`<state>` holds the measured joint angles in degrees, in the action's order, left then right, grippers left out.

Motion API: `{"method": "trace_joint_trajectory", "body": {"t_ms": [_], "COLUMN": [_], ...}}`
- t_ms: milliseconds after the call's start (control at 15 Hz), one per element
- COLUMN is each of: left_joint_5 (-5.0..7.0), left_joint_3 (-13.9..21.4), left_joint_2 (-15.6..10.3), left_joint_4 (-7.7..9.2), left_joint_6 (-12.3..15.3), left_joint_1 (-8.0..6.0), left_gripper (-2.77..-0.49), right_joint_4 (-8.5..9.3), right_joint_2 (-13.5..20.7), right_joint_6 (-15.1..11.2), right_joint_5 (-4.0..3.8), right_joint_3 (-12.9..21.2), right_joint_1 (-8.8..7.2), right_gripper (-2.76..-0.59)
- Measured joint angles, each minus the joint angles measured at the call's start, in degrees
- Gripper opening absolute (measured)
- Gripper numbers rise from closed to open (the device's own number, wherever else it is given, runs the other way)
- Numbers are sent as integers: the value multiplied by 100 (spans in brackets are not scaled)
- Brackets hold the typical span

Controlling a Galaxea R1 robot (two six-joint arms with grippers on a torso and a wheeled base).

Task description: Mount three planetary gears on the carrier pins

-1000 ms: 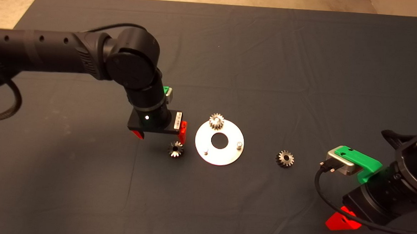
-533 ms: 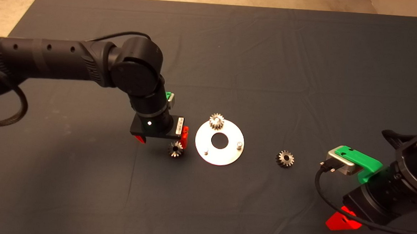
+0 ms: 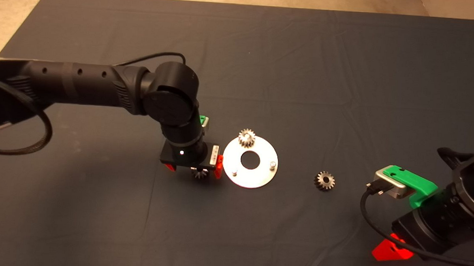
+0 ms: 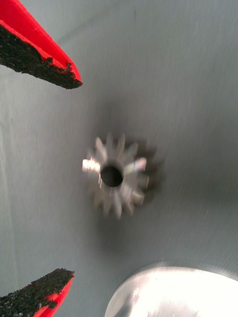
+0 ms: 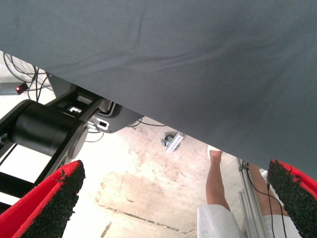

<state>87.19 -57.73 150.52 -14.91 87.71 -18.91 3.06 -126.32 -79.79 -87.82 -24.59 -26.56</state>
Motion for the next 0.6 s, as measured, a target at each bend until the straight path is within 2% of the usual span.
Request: {"method": "trace_joint_trajectory", "body": {"t_ms": [267,467,600], "left_joint_5": [0,11,-1], "left_joint_3": [-37,-94,-155], "left_joint_2": [-2,-7,-2], "left_joint_4": [-148,-278,-324], "left_joint_6": [0,-4,-6], "left_joint_1": [4,119,127], "left_gripper": [-64,-64,-64], "right_joint_4": [0,0,1], "right_joint_2": [30,44,46], "right_joint_6": [0,0,0], "right_joint_5": [-5,-5,-2], "right_joint_3": [0,0,0], "right_joint_1": [0,0,0], "right_gripper": [-60,-60,-60]}}
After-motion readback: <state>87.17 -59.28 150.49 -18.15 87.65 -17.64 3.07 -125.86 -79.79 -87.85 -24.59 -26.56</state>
